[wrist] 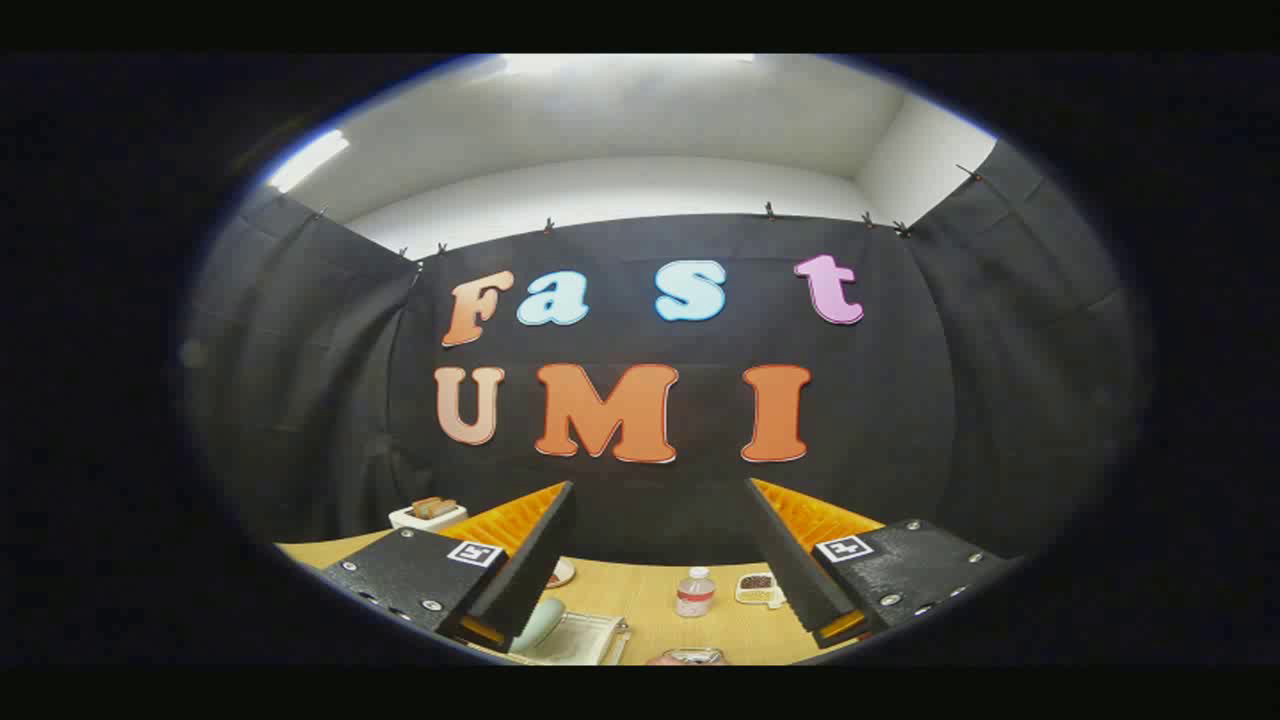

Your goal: Take the plate from the dish rack, then take the spoon from the basket and place it into the plate.

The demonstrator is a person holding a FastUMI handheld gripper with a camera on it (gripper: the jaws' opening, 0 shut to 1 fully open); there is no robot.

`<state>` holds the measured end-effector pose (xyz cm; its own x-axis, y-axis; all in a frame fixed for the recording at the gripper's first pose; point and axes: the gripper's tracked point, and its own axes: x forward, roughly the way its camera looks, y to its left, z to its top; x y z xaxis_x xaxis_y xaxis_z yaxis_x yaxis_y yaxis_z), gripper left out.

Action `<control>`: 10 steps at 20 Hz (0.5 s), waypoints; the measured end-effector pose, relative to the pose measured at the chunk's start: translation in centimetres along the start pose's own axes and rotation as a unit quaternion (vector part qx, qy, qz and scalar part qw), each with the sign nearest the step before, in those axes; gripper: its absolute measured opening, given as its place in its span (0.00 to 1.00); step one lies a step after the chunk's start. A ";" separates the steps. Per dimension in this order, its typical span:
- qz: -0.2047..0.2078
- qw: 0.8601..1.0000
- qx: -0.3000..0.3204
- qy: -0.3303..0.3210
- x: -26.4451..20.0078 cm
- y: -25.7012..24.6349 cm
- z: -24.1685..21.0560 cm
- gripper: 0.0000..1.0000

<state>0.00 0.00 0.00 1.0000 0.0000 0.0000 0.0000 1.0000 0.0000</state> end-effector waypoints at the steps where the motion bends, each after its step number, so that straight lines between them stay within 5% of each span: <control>1: 0.000 1.000 0.000 -0.001 -0.1 0.3 0.1 0.98; 10: 0.005 1.000 -0.007 0.008 -0.3 2.1 -0.1 0.98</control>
<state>-0.33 2.05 -0.12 0.9998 0.0102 -0.0160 -0.0104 0.9999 -0.0135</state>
